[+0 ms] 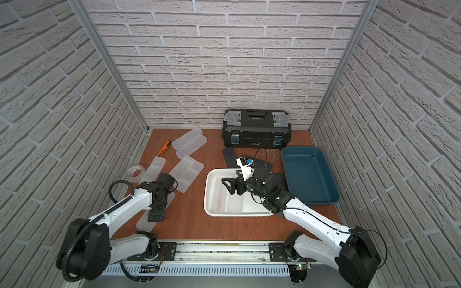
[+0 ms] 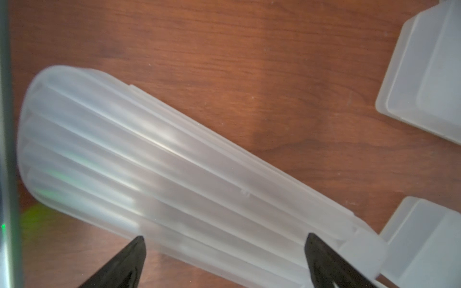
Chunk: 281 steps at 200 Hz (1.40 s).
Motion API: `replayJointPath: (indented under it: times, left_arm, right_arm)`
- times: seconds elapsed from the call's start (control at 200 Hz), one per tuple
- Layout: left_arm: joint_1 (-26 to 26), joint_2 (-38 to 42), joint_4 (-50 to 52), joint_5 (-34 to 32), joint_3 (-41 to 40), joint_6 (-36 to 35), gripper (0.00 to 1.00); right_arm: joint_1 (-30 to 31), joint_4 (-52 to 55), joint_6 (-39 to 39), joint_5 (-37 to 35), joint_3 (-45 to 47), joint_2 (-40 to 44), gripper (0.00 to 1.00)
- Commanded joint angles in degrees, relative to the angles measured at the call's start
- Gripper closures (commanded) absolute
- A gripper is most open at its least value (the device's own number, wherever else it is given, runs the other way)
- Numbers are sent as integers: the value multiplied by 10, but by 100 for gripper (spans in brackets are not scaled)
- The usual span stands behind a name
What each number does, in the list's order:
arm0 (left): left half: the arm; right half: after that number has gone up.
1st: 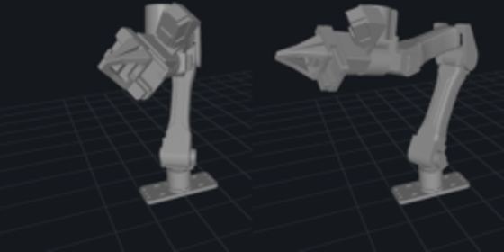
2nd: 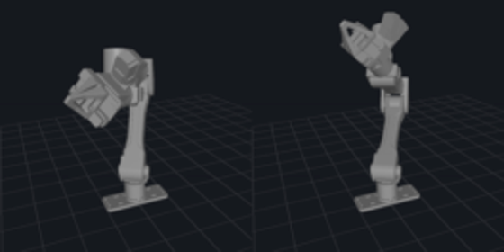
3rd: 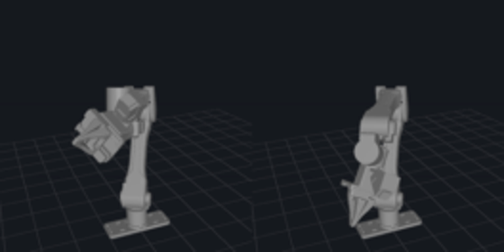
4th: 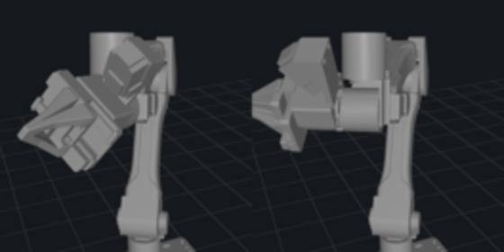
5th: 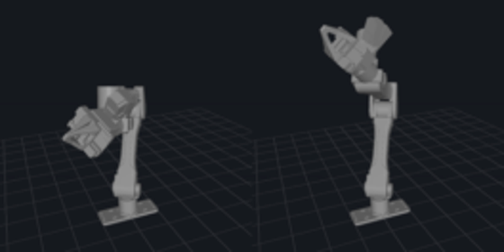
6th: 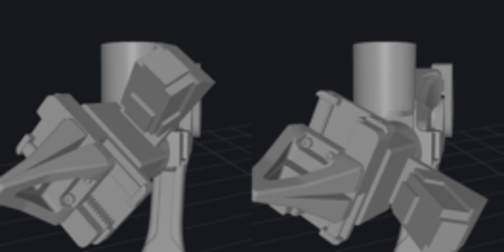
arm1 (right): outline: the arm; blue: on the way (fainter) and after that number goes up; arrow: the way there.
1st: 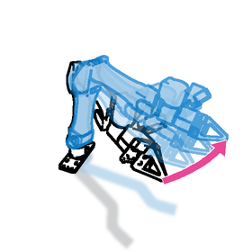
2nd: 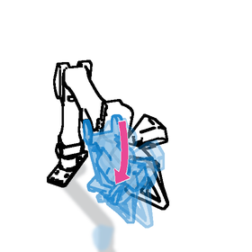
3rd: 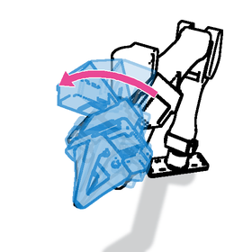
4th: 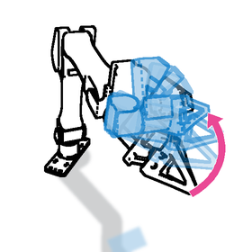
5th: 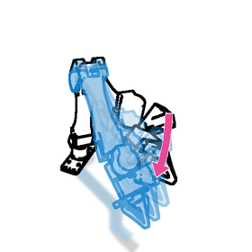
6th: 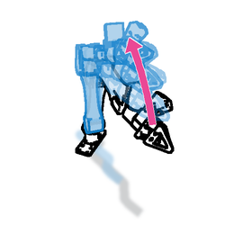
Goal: Place the pencil cases by color into the storage box
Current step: Adjust the pencil case at the center of the board.
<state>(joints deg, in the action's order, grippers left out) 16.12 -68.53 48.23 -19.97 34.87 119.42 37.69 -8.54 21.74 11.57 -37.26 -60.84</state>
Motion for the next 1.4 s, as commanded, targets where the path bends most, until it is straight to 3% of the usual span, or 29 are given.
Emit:
replayJointPath:
  times: [0.0,0.26,0.55,0.775,0.89,1.03,1.2,1.4]
  left_arm:
    - [-6,4,-4,-17,-8,355,2]
    - [-28,-30,9,-8,15,309,2]
    - [-102,-76,45,16,79,91,2]
    - [-107,-57,-11,36,34,127,2]
    - [-108,-77,-6,34,55,101,2]
    - [-126,-126,-16,50,99,-19,2]
    - [-133,-208,-15,66,189,-263,6]
    - [-123,-235,4,57,213,-400,5]
  right_arm:
    - [5,-13,-12,-10,5,7,6]
    - [7,-12,-16,-11,5,1,6]
    - [7,-10,-20,-12,0,-11,6]
    - [7,-11,-21,-9,-3,-22,6]
    - [7,-8,-23,-12,-4,-21,6]
    - [7,-3,-27,-14,-4,-21,6]
    - [8,5,-31,-21,-7,-19,6]
    - [7,6,-32,-20,-9,-23,6]
